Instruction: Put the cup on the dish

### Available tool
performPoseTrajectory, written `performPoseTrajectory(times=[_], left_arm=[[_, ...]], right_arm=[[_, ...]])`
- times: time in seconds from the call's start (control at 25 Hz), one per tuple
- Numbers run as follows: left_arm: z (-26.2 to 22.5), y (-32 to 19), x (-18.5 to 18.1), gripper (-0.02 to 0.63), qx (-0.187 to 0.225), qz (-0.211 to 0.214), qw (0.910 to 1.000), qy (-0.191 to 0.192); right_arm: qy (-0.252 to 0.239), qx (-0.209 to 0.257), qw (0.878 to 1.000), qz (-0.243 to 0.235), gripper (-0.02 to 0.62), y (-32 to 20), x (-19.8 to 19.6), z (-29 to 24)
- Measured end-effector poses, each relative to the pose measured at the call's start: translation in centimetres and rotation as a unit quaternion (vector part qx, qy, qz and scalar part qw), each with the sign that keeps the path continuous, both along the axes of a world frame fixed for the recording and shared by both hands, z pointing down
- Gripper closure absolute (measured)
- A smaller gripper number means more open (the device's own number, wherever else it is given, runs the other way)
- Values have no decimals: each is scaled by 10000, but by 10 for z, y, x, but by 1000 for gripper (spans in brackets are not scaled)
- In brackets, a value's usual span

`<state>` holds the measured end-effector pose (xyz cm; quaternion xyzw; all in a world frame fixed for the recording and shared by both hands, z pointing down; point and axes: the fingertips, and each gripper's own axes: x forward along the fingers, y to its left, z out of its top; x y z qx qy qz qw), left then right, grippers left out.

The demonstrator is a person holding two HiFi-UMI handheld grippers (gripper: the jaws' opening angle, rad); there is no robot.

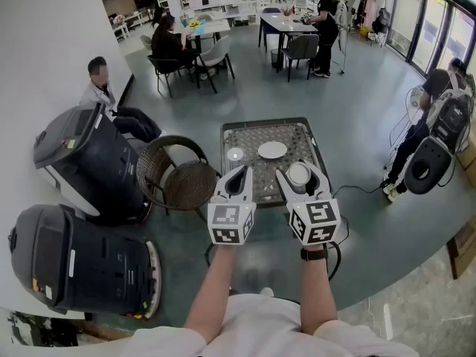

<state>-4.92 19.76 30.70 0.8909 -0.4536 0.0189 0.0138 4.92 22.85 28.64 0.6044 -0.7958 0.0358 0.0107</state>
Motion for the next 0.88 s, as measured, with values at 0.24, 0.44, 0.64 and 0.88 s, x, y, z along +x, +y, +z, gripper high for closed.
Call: performPoseTrajectory(times=[0.24, 0.44, 0.64, 0.88], left_arm=[[8, 7, 27, 603, 12, 97, 9999, -87], [15, -7, 28, 603, -58, 69, 9999, -137], [31, -43, 32, 603, -103, 181, 9997, -115], [16, -114, 30, 601, 258, 179, 9995, 0]], right_arm=[[-48, -38, 10000, -69, 341, -1, 18, 11], [-92, -54, 9999, -119, 341, -15, 18, 17], [-99, -44, 9996, -266, 342, -48, 13, 32], [97, 35, 9994, -327, 342, -119, 11, 32]])
